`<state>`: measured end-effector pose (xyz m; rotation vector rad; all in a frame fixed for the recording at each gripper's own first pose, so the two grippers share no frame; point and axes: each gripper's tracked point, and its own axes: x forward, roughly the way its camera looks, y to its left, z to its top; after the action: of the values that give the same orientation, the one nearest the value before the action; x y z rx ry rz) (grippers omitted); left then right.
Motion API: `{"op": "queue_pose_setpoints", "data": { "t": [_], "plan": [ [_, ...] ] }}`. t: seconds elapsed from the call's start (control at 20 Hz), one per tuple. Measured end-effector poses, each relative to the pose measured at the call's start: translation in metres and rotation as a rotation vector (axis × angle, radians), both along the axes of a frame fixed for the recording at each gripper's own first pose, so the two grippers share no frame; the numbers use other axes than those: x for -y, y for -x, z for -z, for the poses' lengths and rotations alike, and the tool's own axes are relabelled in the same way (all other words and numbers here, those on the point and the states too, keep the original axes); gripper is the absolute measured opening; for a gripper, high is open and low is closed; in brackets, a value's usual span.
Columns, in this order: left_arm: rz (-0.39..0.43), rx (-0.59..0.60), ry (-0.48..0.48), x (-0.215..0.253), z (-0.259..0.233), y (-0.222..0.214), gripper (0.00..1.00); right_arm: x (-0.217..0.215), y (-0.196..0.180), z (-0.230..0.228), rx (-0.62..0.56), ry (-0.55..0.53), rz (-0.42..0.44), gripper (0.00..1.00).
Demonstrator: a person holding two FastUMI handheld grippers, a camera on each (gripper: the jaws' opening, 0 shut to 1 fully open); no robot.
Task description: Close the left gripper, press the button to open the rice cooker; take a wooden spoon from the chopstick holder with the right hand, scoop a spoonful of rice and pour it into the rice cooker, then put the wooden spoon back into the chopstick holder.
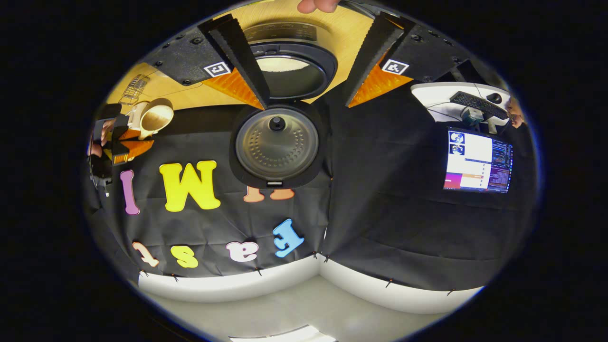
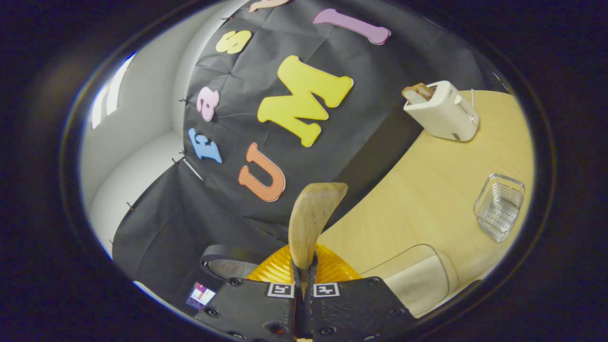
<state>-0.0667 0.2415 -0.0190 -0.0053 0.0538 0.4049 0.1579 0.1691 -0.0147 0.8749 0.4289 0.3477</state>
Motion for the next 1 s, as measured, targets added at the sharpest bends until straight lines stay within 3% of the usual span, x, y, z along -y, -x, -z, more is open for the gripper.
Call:
{"op": "queue_pose_setpoints", "data": {
  "t": [0.3, 0.45, 0.65, 0.7, 1.0],
  "plan": [
    [-0.011, -0.025, -0.023, -0.020, 0.007, 0.009, 0.99, -0.085, -0.012, -0.025, 0.058, 0.026, -0.101, 0.00],
    [-0.050, -0.027, -0.036, -0.037, 0.008, 0.018, 0.99, -0.121, -0.021, -0.022, 0.079, 0.100, -0.138, 0.00],
    [-0.079, -0.022, -0.027, -0.051, 0.008, 0.025, 0.95, -0.156, -0.025, -0.021, 0.106, 0.172, -0.173, 0.00],
    [-0.077, -0.020, -0.024, -0.051, 0.008, 0.025, 0.99, -0.163, -0.025, -0.020, 0.116, 0.192, -0.180, 0.00],
    [-0.086, -0.033, -0.024, -0.055, 0.011, 0.028, 0.99, -0.184, -0.023, -0.017, 0.177, 0.307, -0.197, 0.00]
  ]
}}
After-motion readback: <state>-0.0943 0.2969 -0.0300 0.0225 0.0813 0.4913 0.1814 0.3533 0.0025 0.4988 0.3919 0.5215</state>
